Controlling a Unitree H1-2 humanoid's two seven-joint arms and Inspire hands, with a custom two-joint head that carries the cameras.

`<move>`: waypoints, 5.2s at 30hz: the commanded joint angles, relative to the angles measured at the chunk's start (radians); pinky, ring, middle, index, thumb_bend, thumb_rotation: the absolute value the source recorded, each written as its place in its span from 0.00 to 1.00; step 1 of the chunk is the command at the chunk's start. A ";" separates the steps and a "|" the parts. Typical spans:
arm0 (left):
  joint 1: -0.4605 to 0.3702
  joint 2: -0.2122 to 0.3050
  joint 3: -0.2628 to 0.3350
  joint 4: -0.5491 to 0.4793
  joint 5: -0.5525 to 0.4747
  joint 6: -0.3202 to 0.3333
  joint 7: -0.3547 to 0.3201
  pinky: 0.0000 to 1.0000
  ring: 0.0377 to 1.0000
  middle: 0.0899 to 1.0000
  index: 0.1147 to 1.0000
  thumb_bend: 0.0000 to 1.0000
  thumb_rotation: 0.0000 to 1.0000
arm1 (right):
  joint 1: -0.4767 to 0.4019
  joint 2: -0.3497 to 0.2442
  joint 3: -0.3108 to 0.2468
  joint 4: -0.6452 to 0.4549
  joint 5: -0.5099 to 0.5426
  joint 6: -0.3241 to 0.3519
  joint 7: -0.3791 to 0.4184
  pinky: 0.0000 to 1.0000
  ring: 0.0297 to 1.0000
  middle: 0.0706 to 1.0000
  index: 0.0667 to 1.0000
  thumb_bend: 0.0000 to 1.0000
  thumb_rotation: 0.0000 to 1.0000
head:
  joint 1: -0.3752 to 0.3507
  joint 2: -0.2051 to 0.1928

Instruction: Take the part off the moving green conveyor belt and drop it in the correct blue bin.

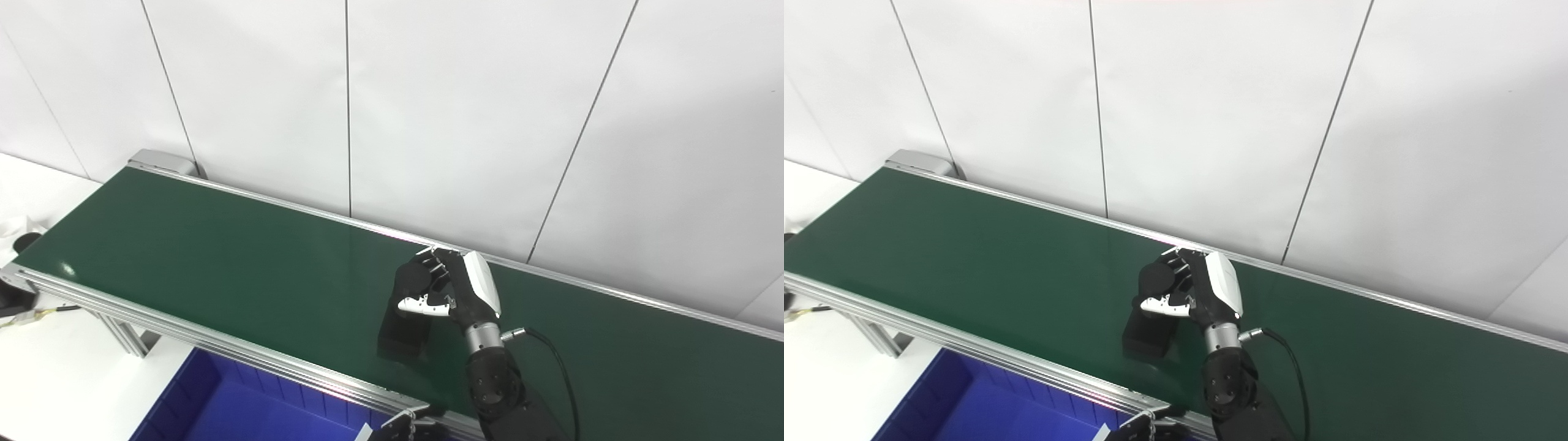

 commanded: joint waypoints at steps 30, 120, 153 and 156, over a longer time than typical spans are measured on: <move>0.008 0.028 0.023 -0.057 -0.023 -0.030 -0.031 0.62 0.69 0.71 0.78 0.86 0.63 | 0.149 -0.041 -0.107 -0.672 0.123 0.080 0.165 0.43 0.44 0.47 0.44 0.52 0.00 | -0.085 0.022; 0.123 0.136 0.258 -0.480 -0.245 0.131 -0.299 0.66 0.72 0.74 0.84 0.77 0.74 | 1.150 -0.104 -0.369 -1.107 0.120 0.159 0.041 0.39 0.41 0.45 0.47 0.52 0.00 | -0.648 0.471; 0.140 0.115 0.248 -0.483 -0.222 0.125 -0.296 0.67 0.73 0.75 0.84 0.76 0.73 | 1.124 -0.176 -0.339 -1.118 0.196 0.262 0.179 0.73 0.80 0.86 0.89 0.81 0.39 | -0.594 0.448; 0.141 0.113 0.247 -0.481 -0.222 0.123 -0.298 0.67 0.73 0.75 0.84 0.76 0.74 | 1.127 -0.192 -0.330 -1.136 0.215 0.282 0.216 0.87 0.95 0.98 0.99 0.87 0.56 | -0.589 0.446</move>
